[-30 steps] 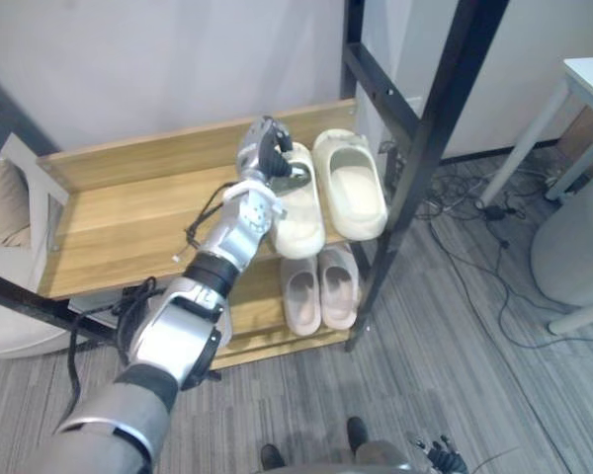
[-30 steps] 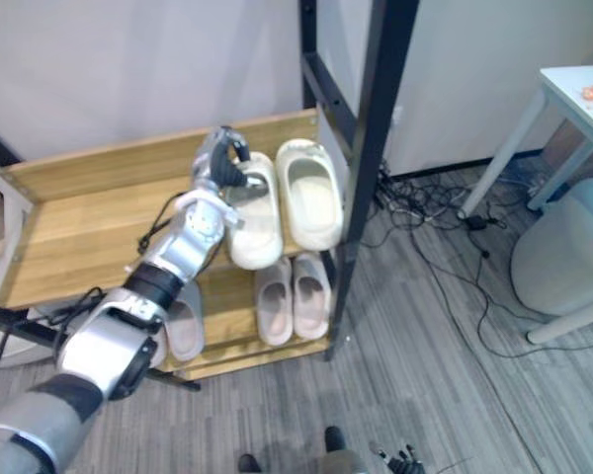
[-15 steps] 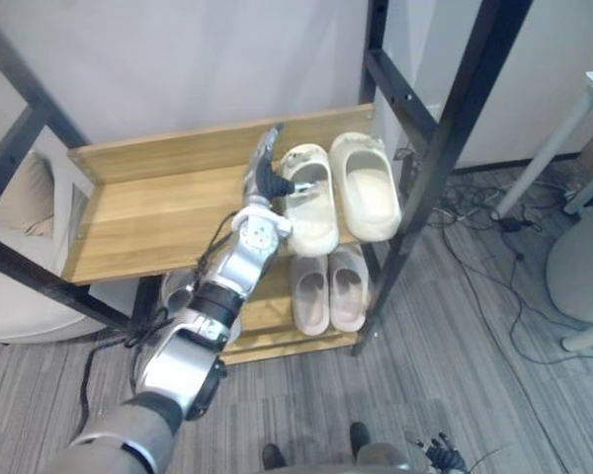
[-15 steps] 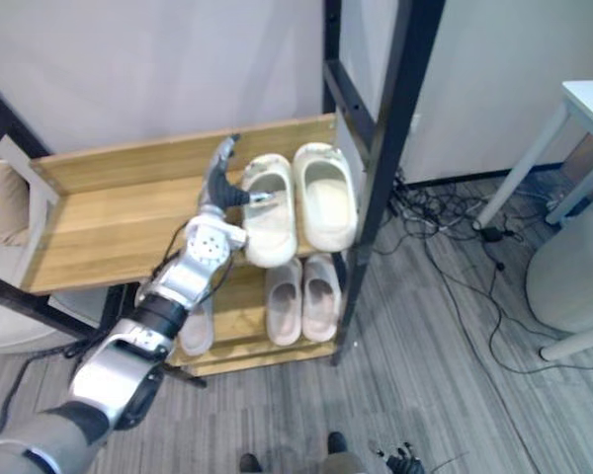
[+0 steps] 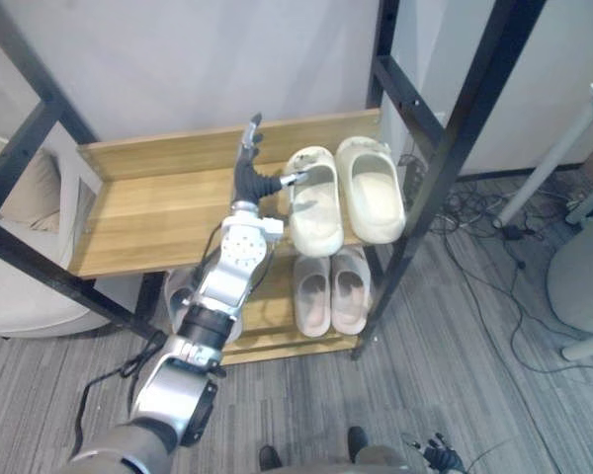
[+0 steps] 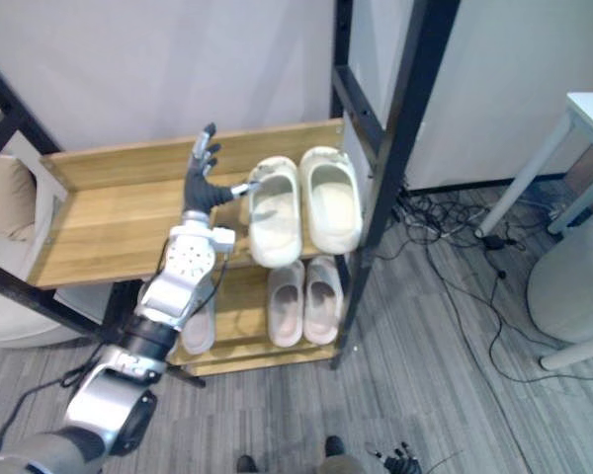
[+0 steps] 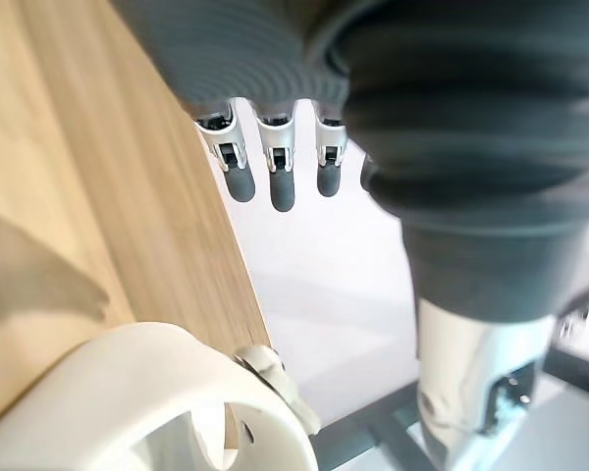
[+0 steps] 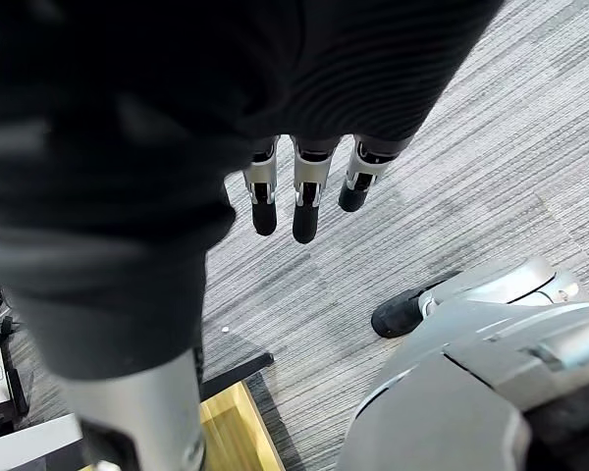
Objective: Organize the slippers on the shoe rack
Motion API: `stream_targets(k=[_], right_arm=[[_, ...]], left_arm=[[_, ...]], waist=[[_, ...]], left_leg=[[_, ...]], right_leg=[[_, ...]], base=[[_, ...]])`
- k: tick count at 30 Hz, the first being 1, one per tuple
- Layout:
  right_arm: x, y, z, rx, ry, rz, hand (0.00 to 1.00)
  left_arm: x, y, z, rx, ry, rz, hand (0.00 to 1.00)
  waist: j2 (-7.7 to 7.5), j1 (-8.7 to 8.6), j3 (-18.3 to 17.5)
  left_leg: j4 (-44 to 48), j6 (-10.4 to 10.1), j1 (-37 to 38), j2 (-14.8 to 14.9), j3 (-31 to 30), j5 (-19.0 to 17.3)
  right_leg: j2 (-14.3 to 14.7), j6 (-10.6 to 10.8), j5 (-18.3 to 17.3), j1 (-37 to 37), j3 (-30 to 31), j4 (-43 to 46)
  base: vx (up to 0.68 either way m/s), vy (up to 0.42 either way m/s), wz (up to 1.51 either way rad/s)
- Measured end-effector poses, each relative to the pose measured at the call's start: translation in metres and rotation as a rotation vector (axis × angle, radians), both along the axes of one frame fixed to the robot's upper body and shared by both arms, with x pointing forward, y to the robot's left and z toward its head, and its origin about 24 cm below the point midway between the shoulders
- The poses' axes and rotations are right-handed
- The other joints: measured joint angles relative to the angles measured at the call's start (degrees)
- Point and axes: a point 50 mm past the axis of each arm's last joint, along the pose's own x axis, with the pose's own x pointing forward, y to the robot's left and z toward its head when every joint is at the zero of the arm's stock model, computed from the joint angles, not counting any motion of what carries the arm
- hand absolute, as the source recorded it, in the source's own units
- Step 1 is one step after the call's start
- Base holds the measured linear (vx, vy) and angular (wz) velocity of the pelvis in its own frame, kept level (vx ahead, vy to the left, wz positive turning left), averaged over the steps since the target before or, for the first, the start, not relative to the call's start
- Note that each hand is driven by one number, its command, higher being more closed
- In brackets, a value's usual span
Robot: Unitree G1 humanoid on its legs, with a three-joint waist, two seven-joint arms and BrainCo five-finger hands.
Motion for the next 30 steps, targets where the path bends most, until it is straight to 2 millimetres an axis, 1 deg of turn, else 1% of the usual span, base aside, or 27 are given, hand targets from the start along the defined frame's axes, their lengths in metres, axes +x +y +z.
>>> stream_targets(k=[1,3,4,7,8,10,11,13,14,16,20,22,25,27,30], right_arm=[[-0.001,0.0,0.0,0.001,0.005,-0.001,0.0],[-0.003,0.001,-0.002,0.004,0.019,0.005,0.0],[-0.003,0.001,-0.002,0.005,0.022,0.006,0.0],[-0.003,0.003,-0.002,0.005,0.026,0.027,0.0],[-0.002,0.003,-0.002,0.005,0.027,0.033,0.0],[0.0,0.004,-0.002,0.006,0.026,0.046,0.0],[0.0,0.004,-0.002,0.007,0.026,0.046,0.0],[0.001,0.006,-0.003,0.006,0.03,0.054,0.0],[0.001,0.006,-0.003,0.005,0.03,0.054,0.0],[0.002,0.007,-0.003,0.008,0.036,0.06,0.0],[0.004,0.009,-0.005,0.006,0.053,0.07,0.0],[0.007,0.009,-0.004,0.004,0.047,0.071,0.0],[0.008,0.009,-0.004,0.004,0.044,0.071,0.0],[0.008,0.009,-0.004,0.003,0.045,0.07,0.0],[0.008,0.009,-0.004,0.003,0.045,0.069,0.0]], left_arm=[[-0.005,0.001,-0.004,-0.021,0.006,-0.017,0.0],[-0.017,-0.001,-0.018,-0.062,0.035,-0.048,0.0],[-0.018,-0.002,-0.021,-0.065,0.044,-0.056,0.0],[-0.027,-0.012,-0.04,-0.076,0.115,-0.119,0.0],[-0.028,-0.012,-0.042,-0.081,0.122,-0.123,0.0],[-0.034,-0.015,-0.053,-0.093,0.167,-0.153,0.0],[-0.034,-0.016,-0.055,-0.096,0.172,-0.16,0.0],[-0.038,-0.024,-0.06,-0.112,0.201,-0.214,0.0],[-0.039,-0.026,-0.061,-0.11,0.204,-0.22,0.0],[-0.041,-0.034,-0.063,-0.108,0.213,-0.273,0.0],[-0.043,-0.044,-0.064,-0.114,0.226,-0.325,0.0],[-0.04,-0.053,-0.065,-0.102,0.232,-0.351,0.0],[-0.038,-0.06,-0.065,-0.081,0.238,-0.373,0.0],[-0.036,-0.069,-0.065,-0.062,0.245,-0.401,0.0],[-0.032,-0.074,-0.065,-0.059,0.256,-0.407,0.0]], waist=[[-0.12,0.15,-0.1],[-0.54,0.44,-0.3],[-0.63,0.53,-0.4],[-1.27,1.74,-0.7],[-1.32,1.83,-0.7],[-1.68,2.19,-0.9],[-1.73,2.2,-0.9],[-2.0,2.22,-1.1],[-2.05,2.23,-1.1],[-2.32,2.6,-1.4],[-2.95,2.69,-2.0],[-3.27,2.67,-2.2],[-3.38,2.65,-2.3],[-3.43,2.63,-2.3],[-3.49,2.62,-2.3]], left_leg=[[0.0,0.1,0.0,0.0,-0.1,0.0],[0.0,0.2,0.1,-0.1,-0.7,0.2],[0.0,0.2,0.1,-0.1,-0.9,0.2],[0.0,0.3,0.1,-0.1,-1.5,0.2],[0.0,0.3,0.1,-0.1,-1.5,0.2],[0.0,0.3,0.0,-0.1,-1.8,0.3],[0.0,0.3,-0.1,-0.2,-1.9,0.4],[0.0,0.3,-0.4,-0.3,-2.7,0.5],[0.0,0.3,-0.4,-0.4,-2.8,0.5],[0.0,0.3,-0.5,-0.5,-2.9,0.5],[0.0,0.4,-0.5,-0.7,-3.1,0.5],[0.0,0.5,-0.6,-0.9,-3.2,0.6],[0.0,0.6,-0.6,-1.0,-3.3,0.6],[0.0,0.7,-0.6,-1.1,-3.3,0.7],[0.0,0.7,-0.6,-1.1,-3.3,0.7]], right_leg=[[0.0,0.0,0.0,0.0,-0.1,0.0],[-0.1,0.1,-0.1,0.1,-0.7,0.0],[-0.2,0.1,-0.1,0.2,-0.9,0.0],[-0.2,0.2,-0.1,0.5,-1.5,-0.1],[-0.2,0.2,-0.1,0.5,-1.5,-0.1],[-0.2,0.3,-0.2,0.5,-1.9,-0.2],[-0.3,0.3,-0.2,0.5,-2.0,-0.2],[-0.4,0.5,-0.3,0.6,-2.7,-0.1],[-0.4,0.5,-0.4,0.6,-2.8,-0.1],[-0.5,0.6,-0.5,0.6,-2.9,-0.1],[-0.6,0.7,-0.5,0.6,-3.0,-0.1],[-0.8,0.7,-0.5,0.6,-3.2,-0.2],[-0.9,0.7,-0.5,0.6,-3.2,-0.3],[-1.1,0.7,-0.5,0.6,-3.2,-0.4],[-1.1,0.7,-0.5,0.6,-3.2,-0.4]], base=[[-0.04,-0.01,0.06],[-0.06,-0.013,0.13],[-0.05,-0.015,0.19],[-0.03,-0.009,0.08],[0.0,0.0,0.0],[-0.02,-0.009,0.05],[-0.01,-0.014,0.13],[0.0,-0.01,0.15],[0.01,-0.002,0.08],[0.01,0.001,0.02],[0.0,0.0,0.01],[-0.01,0.003,0.04],[-0.01,0.002,0.0],[0.0,0.0,0.0],[0.0,0.0,0.0]])
